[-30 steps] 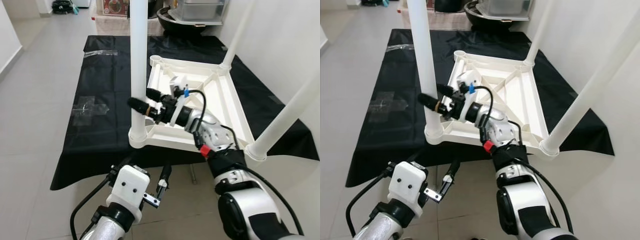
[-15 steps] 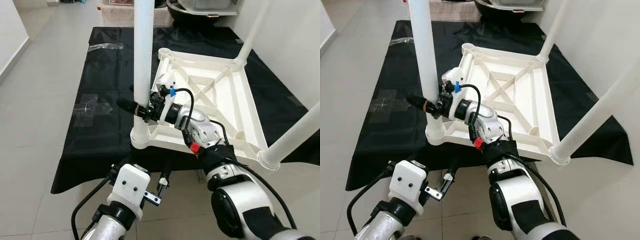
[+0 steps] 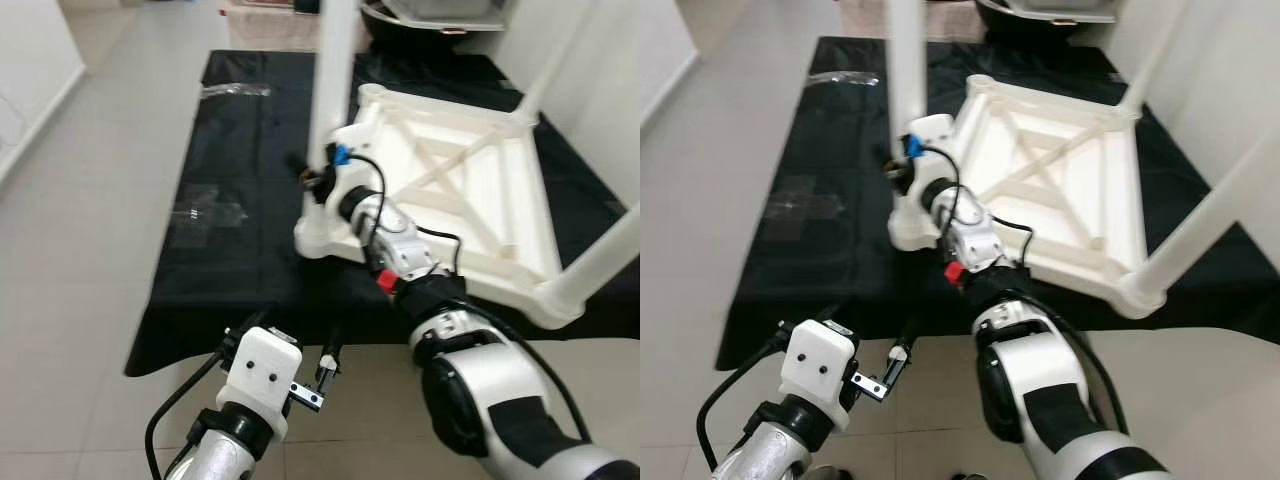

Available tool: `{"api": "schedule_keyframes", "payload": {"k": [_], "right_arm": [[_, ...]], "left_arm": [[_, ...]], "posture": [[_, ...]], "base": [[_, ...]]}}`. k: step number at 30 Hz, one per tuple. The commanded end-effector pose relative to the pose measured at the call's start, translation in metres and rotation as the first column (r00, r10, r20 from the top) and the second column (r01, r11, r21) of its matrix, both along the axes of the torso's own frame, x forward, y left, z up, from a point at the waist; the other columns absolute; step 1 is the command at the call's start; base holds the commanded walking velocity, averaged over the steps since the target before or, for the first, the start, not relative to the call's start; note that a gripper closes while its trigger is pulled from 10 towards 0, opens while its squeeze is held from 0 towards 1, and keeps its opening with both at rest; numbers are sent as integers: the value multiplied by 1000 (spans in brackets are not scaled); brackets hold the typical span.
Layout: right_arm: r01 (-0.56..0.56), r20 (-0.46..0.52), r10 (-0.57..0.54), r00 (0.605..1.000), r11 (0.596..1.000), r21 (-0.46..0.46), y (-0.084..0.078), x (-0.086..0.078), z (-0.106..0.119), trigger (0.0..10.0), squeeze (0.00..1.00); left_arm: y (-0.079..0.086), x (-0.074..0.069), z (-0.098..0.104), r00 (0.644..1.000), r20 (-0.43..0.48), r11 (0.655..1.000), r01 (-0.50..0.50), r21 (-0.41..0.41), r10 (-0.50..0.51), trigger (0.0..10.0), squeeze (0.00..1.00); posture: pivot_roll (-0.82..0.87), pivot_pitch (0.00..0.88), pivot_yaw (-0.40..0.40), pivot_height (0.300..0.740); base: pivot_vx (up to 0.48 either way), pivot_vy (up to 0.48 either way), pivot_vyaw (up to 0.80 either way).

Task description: Building children table

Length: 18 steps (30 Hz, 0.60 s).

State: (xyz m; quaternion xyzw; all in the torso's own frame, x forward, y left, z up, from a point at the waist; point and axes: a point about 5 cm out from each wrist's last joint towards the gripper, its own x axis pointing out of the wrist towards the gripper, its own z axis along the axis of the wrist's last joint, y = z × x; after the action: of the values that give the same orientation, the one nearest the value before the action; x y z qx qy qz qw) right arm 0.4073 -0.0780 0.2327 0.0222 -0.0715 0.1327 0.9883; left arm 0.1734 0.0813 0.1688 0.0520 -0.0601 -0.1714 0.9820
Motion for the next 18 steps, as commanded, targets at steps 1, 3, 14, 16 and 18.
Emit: {"api": "schedule_keyframes", "payload": {"k": [1, 3, 14, 16, 18], "right_arm": [[173, -88, -171, 981, 985, 18, -27, 3, -16, 0, 0], [452, -156, -439, 885, 890, 58, -48, -6, -28, 0, 0], [428, -162, -401, 901, 881, 199, -23, -15, -24, 10000, 0], [397, -153, -370, 916, 890, 224, -18, -15, -20, 10000, 0], [348, -136, -323, 937, 902, 255, -15, -15, -17, 10000, 1000]], "left_arm": [[-2, -2, 2, 1000, 0, 1000, 3, -15, -3, 10000, 0], [-2, -2, 2, 1000, -1, 1000, 4, -13, -4, 10000, 0], [-1, 0, 2, 1000, -3, 1000, 8, -10, -8, 10000, 0], [-1, 0, 2, 1000, -3, 1000, 8, -10, -8, 10000, 0], [-2, 0, 1, 1000, -3, 1000, 9, -10, -9, 10000, 0]], "posture": [[161, 149, -107, 740], [162, 152, -105, 740], [157, 150, -102, 740], [157, 150, -102, 740], [159, 145, -103, 740]], "base": [[0, 0, 0], [0, 0, 0], [0, 0, 0], [0, 0, 0], [0, 0, 0]]}}
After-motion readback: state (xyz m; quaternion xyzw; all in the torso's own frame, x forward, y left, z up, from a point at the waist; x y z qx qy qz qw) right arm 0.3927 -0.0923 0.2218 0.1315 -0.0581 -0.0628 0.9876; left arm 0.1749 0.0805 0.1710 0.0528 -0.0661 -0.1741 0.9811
